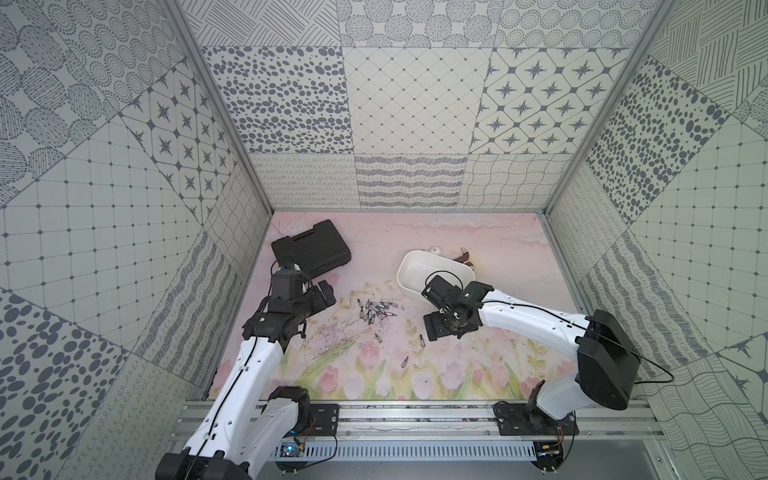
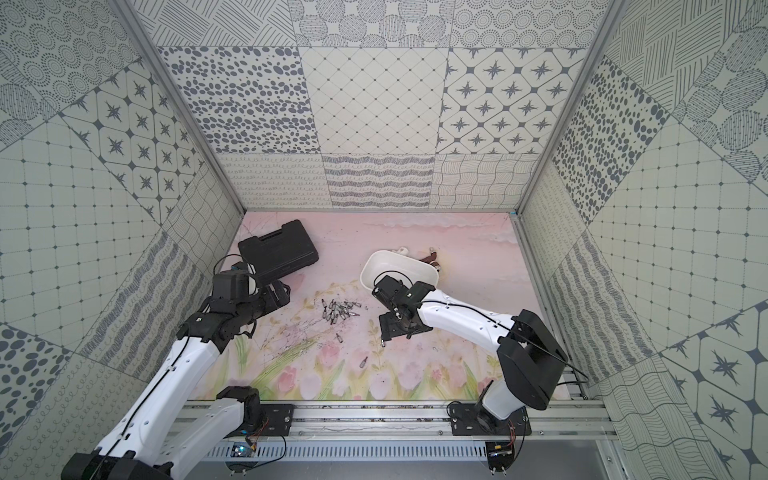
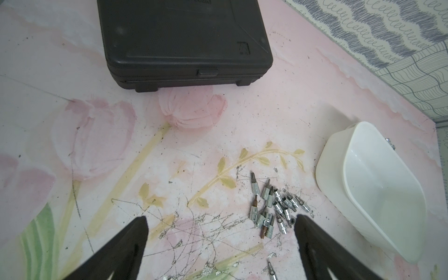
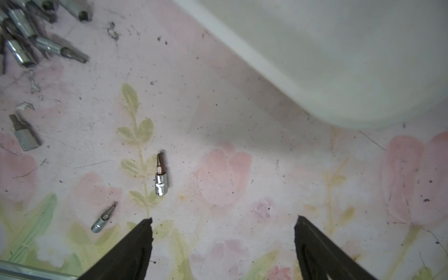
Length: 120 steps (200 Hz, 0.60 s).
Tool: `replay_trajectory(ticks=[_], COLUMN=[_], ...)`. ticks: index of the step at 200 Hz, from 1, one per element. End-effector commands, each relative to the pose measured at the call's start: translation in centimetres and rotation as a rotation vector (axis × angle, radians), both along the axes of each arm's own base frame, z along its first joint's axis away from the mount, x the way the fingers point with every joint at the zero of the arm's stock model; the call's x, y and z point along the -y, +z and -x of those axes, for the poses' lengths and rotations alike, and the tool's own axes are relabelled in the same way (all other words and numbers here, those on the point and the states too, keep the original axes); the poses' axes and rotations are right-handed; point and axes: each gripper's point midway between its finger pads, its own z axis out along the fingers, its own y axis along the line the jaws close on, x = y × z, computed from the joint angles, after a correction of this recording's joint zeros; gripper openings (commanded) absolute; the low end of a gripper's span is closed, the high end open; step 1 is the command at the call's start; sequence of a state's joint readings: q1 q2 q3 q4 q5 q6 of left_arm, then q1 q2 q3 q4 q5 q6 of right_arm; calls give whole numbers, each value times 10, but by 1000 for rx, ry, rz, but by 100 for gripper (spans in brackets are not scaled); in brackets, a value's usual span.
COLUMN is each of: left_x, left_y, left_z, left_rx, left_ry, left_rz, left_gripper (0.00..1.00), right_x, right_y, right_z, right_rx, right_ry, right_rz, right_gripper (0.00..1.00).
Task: Put the bit on the desktop into the storage box
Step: Pick up the screwdriver bit from the center of the board.
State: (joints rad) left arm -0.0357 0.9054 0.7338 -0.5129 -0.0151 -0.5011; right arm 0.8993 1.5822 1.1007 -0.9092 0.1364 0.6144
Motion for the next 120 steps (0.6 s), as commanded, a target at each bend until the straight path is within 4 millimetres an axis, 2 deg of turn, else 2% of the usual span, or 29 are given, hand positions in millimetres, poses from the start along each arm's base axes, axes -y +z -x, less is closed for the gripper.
replay_trajectory(ticks=[1,54,120], left_x=[-5,-4,-3], left_y=[-4,-5,-6], left_z=[3,3,2], left_rx=[-18,-21,-22], left_ry=[13,9,8], left_rz=[-18,-15,-9], left_gripper=[99,99,99], right_x=[-12,-34,-49], right_y=[-1,-19,-37], right_z=[3,14,18], right_rx=[-16,-67,-118], right_ry=[33,110,133], right_rz=[17,51,74], right_gripper=[91,80,54])
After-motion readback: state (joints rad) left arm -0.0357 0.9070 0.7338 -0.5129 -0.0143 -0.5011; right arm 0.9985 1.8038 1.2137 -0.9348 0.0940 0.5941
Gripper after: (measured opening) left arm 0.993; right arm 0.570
